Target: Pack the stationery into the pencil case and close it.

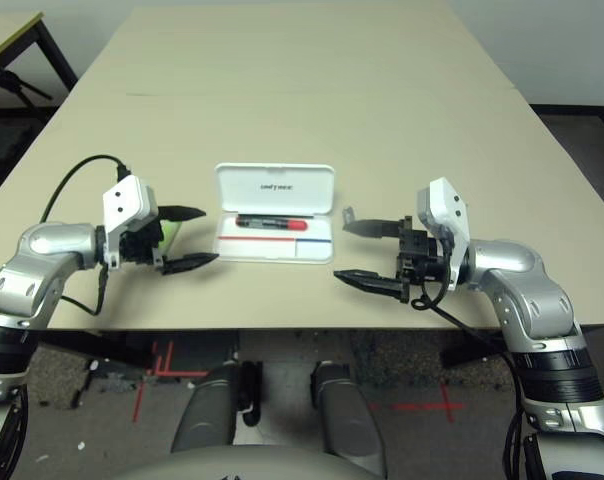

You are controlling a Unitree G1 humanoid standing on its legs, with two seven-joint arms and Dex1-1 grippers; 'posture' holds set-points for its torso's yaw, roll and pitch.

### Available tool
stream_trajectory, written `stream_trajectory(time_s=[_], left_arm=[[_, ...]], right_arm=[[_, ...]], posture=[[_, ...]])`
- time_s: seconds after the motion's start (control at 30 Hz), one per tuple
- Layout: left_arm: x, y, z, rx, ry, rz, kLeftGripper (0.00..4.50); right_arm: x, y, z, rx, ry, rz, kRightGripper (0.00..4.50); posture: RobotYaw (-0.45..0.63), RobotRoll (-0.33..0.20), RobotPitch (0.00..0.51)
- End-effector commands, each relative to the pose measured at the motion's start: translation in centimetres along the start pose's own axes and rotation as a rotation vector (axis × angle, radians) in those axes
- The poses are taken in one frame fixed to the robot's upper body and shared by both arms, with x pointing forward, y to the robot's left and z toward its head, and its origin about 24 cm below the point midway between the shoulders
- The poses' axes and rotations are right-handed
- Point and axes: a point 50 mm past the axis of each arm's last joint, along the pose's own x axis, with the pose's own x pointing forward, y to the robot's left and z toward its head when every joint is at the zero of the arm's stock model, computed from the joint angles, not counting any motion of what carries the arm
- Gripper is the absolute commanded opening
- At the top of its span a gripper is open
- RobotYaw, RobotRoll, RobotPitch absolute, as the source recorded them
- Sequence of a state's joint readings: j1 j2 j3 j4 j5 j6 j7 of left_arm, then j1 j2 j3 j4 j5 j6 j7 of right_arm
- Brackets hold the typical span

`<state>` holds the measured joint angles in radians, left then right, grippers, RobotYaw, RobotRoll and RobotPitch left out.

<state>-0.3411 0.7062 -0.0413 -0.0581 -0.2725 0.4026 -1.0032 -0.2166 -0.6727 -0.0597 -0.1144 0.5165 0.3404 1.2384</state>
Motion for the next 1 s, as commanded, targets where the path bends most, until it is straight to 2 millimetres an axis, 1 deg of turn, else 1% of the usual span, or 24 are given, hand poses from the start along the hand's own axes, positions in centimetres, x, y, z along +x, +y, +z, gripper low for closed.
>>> stream_trajectory(time_s=[0.03, 0.1, 0.2, 0.47, 0.67, 0.93, 1.0], left_arm=[[-0.6, 1.3, -0.8, -0.101, 0.066, 0.157, 4.5], [-0.9, 1.8, -1.2, -0.139, 0.125, 0.245, 4.5], [-0.9, 1.9, -1.7, -0.201, 0.18, 0.32, 4.5], [-0.1, 1.7, -1.9, -0.365, 0.173, 0.444, 4.5], [0.1, 2.3, -2.3, -0.441, 0.198, 0.577, 4.5], [0.3, 1.9, -3.1, -0.496, 0.249, 0.604, 4.5], [0.4, 1.6, -3.3, -0.498, 0.26, 0.602, 4.5]], right_arm=[[-0.3, -0.2, -0.1, -0.013, 0.006, -0.024, 4.47], [-0.3, -0.4, -0.1, -0.015, 0.007, -0.027, 4.47], [-0.1, -0.5, -0.2, -0.017, 0.007, -0.029, 4.47], [0.3, -0.9, -0.2, -0.027, 0.005, -0.024, 4.47], [0.4, -0.9, -0.1, -0.033, 0.004, -0.024, 4.47], [0.3, -1.0, 0.0, -0.039, 0.006, -0.029, 4.47], [0.2, -1.0, 0.0, -0.042, 0.007, -0.028, 4.47]], posture=[[-0.04, 0.0, 0.142], [-0.04, 0.0, 0.142], [-0.03, 0.0, 0.141], [-0.02, 0.0, 0.137], [-0.03, 0.0, 0.137], [-0.04, 0.0, 0.137], [-0.04, 0.0, 0.13]])
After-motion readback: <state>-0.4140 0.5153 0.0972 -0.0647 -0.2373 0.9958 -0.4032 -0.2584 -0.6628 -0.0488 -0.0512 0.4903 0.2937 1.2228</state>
